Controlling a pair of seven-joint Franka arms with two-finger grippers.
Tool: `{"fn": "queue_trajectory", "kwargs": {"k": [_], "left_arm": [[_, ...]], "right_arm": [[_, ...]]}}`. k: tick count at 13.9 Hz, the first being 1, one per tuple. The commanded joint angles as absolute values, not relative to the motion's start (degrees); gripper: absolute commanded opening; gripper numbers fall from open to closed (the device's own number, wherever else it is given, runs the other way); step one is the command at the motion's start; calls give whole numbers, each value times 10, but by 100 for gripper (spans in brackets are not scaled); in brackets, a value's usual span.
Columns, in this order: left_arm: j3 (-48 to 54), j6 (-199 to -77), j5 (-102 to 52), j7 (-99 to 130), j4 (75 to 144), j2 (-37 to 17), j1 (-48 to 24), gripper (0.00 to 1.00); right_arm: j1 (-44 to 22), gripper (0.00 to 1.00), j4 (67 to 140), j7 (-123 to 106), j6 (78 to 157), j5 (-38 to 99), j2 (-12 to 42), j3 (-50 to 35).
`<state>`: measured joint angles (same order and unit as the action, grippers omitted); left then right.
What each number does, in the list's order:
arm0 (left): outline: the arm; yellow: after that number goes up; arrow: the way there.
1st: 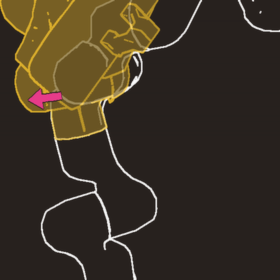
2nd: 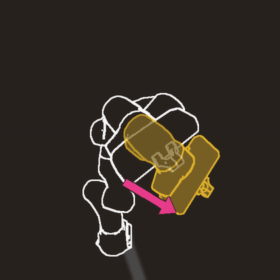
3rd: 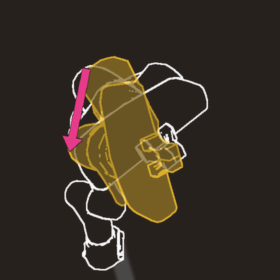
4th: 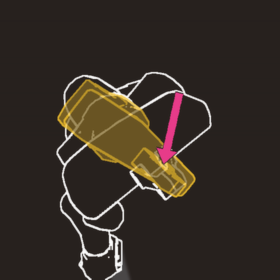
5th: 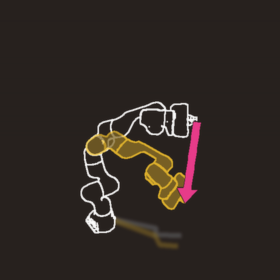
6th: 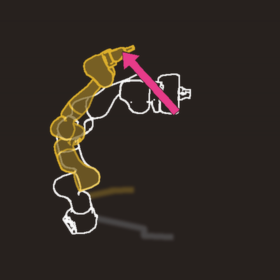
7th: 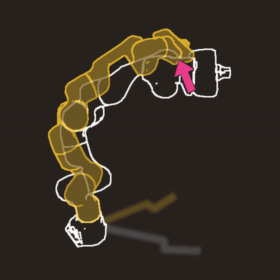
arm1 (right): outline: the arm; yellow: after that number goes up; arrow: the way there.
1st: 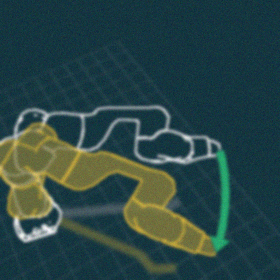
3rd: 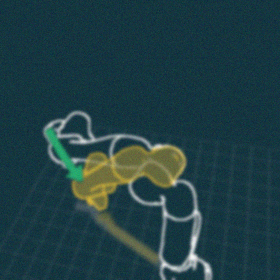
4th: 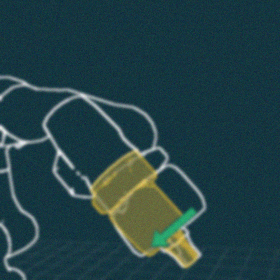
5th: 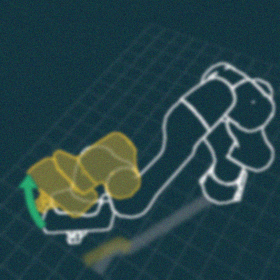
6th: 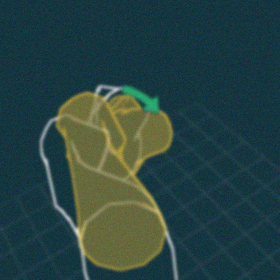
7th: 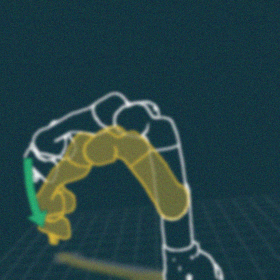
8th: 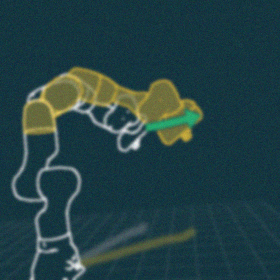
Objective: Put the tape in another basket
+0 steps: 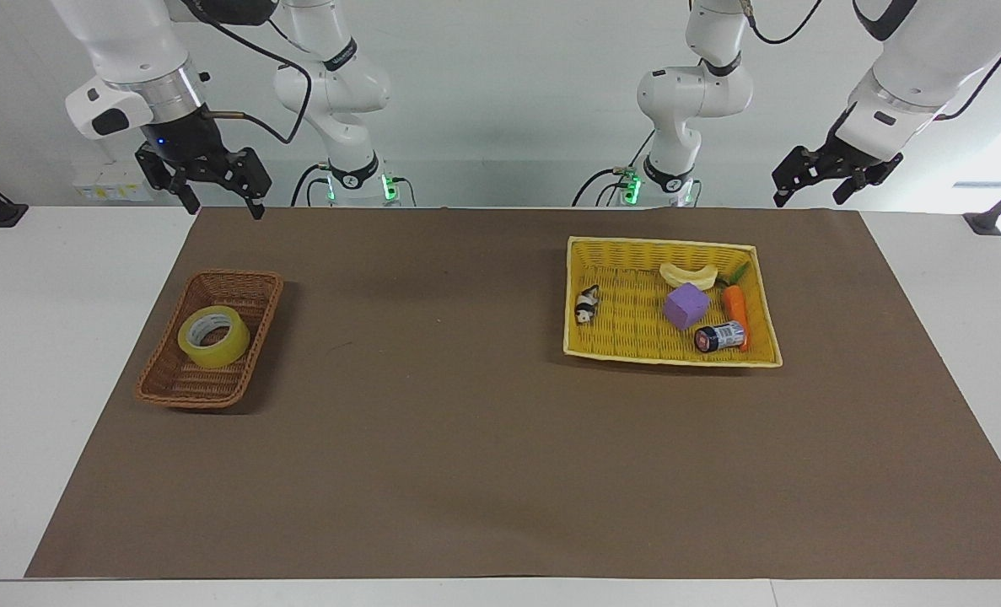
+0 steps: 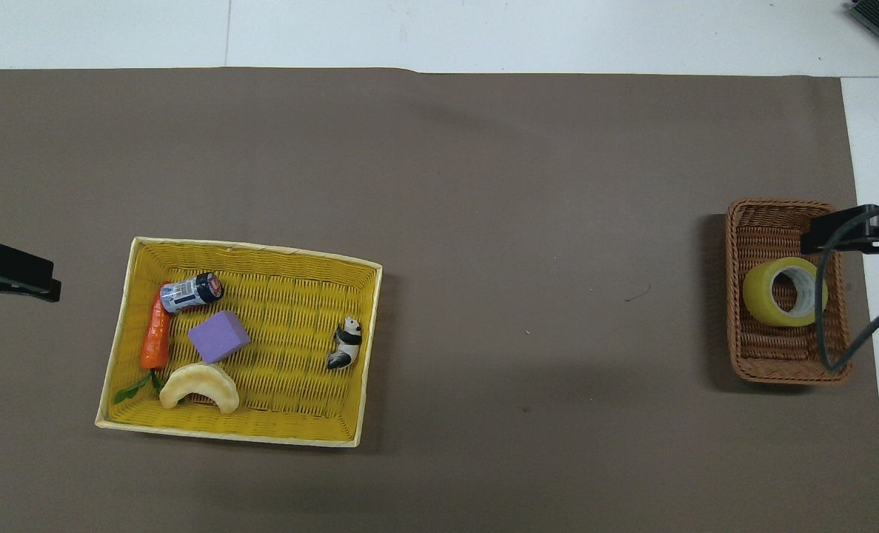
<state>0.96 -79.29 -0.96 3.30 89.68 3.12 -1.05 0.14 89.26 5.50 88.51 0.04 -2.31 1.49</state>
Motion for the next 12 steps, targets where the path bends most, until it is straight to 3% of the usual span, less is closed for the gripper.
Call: {"fn": "queue_trajectory", "kwargs": {"k": [1,12], "left_arm": [[7,-789,-12,40,907,44,-8,100],[7,-789,-12,40,906,43,-7,100]], "right_arm": [[-1,100,917,53,877,-17,-45,9],[-1,100,949,69,885,4,-66,7]]}}
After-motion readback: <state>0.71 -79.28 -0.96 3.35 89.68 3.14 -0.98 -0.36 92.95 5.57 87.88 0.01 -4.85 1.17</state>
